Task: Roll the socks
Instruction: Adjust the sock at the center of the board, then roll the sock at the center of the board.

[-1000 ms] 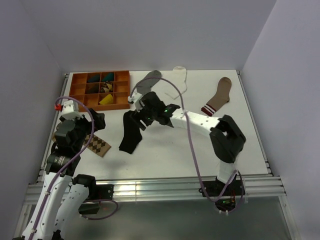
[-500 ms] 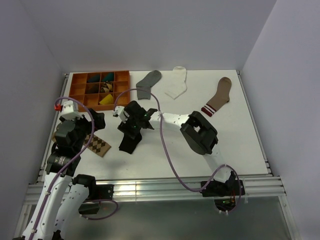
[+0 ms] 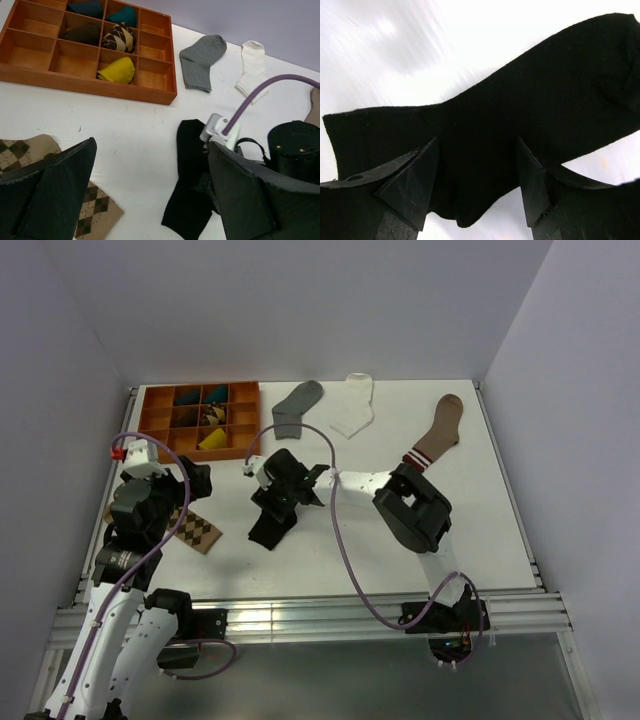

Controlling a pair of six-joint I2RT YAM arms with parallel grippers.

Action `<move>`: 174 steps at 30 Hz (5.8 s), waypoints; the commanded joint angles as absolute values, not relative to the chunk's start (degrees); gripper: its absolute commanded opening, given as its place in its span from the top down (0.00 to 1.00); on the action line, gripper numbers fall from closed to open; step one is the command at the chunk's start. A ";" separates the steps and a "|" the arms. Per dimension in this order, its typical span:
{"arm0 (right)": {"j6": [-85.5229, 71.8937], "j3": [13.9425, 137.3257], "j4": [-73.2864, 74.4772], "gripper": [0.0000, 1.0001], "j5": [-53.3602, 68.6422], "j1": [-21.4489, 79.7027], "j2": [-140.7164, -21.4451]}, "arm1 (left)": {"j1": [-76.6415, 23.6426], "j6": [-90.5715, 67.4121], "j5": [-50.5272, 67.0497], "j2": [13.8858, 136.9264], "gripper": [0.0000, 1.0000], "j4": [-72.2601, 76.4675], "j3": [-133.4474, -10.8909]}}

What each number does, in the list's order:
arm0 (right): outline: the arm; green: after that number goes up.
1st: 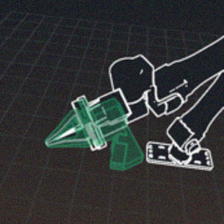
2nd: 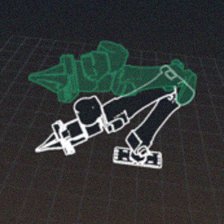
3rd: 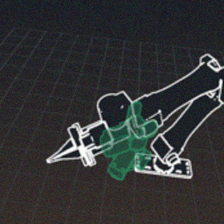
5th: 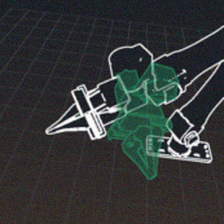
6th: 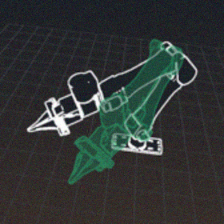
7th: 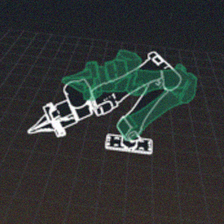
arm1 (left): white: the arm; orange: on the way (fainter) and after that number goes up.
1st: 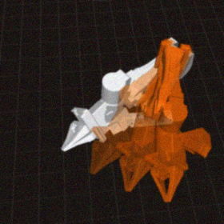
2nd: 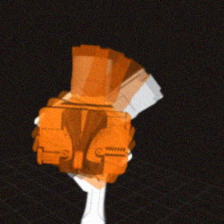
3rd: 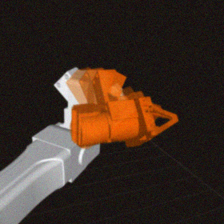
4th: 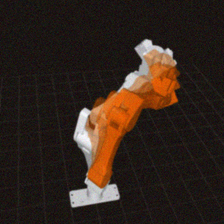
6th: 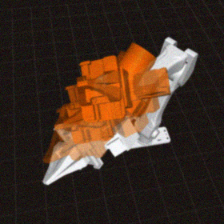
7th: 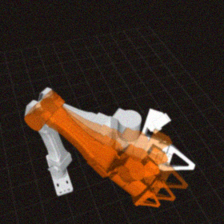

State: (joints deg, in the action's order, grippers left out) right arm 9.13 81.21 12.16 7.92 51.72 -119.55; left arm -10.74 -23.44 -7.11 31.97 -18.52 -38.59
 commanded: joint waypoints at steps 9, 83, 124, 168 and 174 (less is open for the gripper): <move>0.09 70.13 17.31 0.30 -2.72 42.01 -113.11 | -10.90 -23.73 -4.04 34.10 0.01 -15.21 -38.41; -4.74 77.78 17.93 0.51 -19.95 58.10 -112.67 | -10.90 -24.61 -8.00 33.31 0.01 -16.43 -38.76; -7.03 78.75 20.30 0.56 -22.24 61.08 -113.55 | -10.90 -24.61 -7.65 32.52 0.01 -16.61 -38.50; -13.88 69.09 10.73 1.00 -2.04 54.15 -112.33 | -10.99 -31.46 0.88 43.94 0.01 -17.67 -41.48; -18.97 62.85 2.65 1.00 12.73 48.35 -108.90 | -13.35 -36.91 2.64 48.50 0.04 -14.77 -39.91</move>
